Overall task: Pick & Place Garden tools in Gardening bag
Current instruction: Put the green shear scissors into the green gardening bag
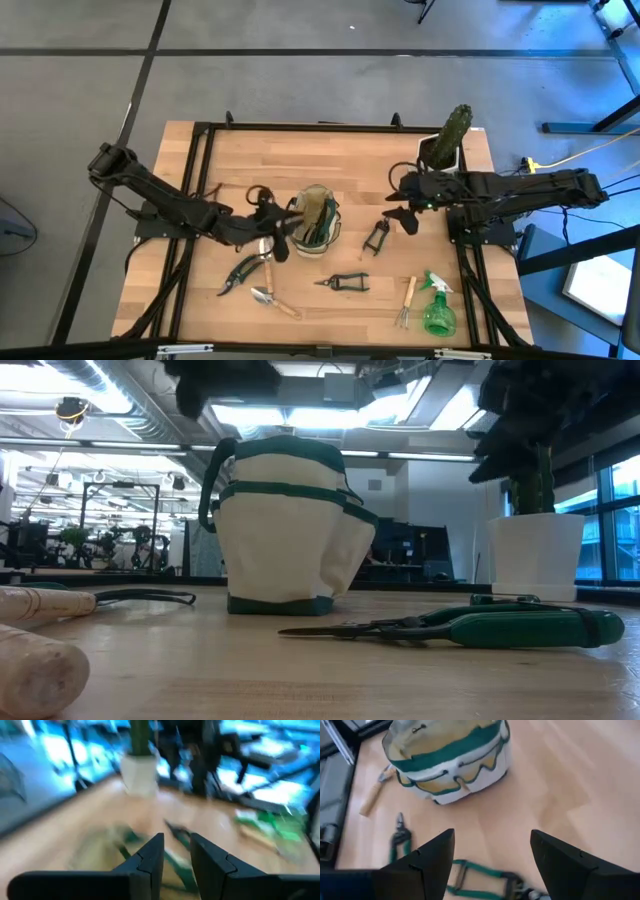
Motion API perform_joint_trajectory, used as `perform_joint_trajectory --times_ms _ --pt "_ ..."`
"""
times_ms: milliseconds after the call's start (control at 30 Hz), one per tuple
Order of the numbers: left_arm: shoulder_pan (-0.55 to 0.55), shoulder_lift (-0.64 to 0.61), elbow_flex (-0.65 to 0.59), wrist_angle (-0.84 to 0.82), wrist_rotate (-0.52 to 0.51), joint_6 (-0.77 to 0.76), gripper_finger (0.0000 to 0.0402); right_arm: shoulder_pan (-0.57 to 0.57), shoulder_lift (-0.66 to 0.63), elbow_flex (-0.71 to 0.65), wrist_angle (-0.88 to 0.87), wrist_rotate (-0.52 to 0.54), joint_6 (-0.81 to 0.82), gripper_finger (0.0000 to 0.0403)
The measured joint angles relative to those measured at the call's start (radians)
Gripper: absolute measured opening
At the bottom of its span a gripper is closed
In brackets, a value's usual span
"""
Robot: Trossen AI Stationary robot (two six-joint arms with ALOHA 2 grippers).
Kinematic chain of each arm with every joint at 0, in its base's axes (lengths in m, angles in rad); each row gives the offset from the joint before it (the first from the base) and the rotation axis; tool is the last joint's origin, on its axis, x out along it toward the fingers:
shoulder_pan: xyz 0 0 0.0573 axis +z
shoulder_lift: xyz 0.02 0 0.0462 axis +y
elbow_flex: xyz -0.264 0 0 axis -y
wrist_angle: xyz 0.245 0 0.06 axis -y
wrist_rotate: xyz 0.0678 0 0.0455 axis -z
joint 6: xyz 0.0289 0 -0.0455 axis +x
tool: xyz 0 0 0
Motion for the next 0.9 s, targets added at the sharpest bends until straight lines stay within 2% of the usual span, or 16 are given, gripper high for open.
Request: perform_joint_trajectory --times_ms 100,200,467,633,900 --pt "0.003 -0.048 0.000 0.041 -0.019 0.115 0.0088 0.002 0.017 0.000 0.000 -0.065 0.061 0.0264" --pt "0.011 -0.085 0.000 0.059 0.028 0.179 0.0088 0.033 0.049 0.000 0.008 -0.138 0.056 0.0264" --pt "-0.005 -0.100 0.000 0.017 0.064 0.183 0.0088 0.193 0.186 0.000 0.143 -0.135 -0.050 0.0264" --pt "-0.033 -0.102 0.000 -0.220 0.168 -0.052 0.0088 0.236 0.228 0.000 0.195 -0.115 -0.049 0.0264" --pt "-0.057 -0.079 0.000 -0.658 0.446 -0.562 0.0084 0.247 0.231 0.000 0.224 0.060 -0.077 0.0264"
